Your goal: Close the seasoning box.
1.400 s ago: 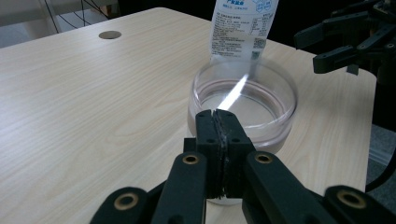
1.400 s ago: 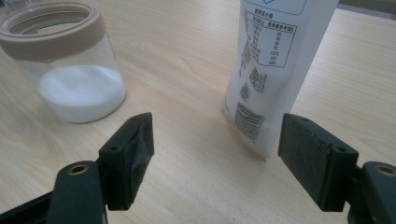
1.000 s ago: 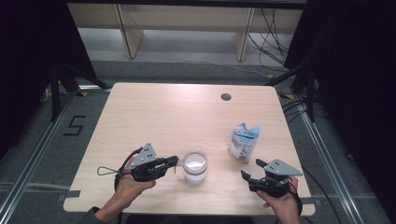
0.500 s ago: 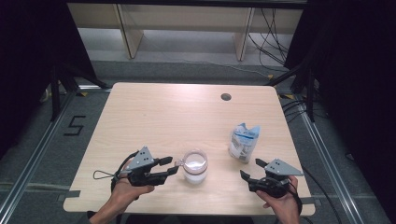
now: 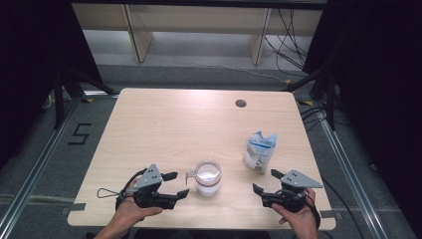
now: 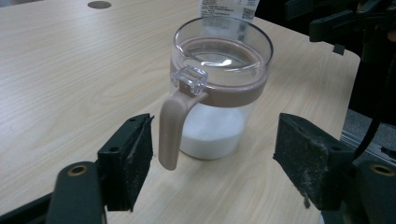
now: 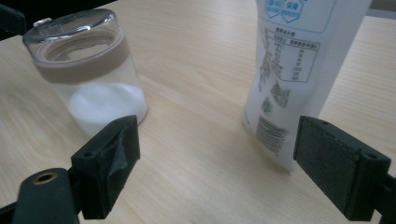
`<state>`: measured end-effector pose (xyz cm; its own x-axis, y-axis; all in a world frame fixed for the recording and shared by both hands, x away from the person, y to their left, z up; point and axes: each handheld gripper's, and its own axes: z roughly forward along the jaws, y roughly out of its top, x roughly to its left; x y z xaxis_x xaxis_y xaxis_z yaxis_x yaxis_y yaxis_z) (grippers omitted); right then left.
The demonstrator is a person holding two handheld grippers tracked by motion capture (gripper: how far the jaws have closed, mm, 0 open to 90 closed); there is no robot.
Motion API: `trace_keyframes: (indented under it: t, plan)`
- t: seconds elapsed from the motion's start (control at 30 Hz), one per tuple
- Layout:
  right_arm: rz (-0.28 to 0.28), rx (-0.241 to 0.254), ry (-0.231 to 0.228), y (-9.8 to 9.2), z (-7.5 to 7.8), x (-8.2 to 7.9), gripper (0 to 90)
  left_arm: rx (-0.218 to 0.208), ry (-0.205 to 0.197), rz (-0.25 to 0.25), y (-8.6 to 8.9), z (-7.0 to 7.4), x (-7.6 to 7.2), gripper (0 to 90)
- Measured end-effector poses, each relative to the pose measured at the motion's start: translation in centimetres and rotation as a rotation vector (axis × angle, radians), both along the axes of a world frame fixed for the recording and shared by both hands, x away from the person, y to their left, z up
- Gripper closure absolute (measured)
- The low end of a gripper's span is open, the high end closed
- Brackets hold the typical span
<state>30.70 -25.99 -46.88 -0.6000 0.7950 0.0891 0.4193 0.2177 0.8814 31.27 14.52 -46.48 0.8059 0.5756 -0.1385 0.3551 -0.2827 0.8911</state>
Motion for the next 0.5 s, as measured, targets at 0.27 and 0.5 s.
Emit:
trace_keyframes:
  t: [0.27,0.5]
  plan:
    - [0.022,-0.010,-0.004,0.1,-0.1,0.0,15.8,-0.015,0.017,-0.026,0.0,-0.7,-0.7,18.9]
    - [0.042,0.004,0.035,0.6,-0.2,-0.9,15.7,-0.003,0.032,-0.045,0.2,-1.2,-1.1,16.8]
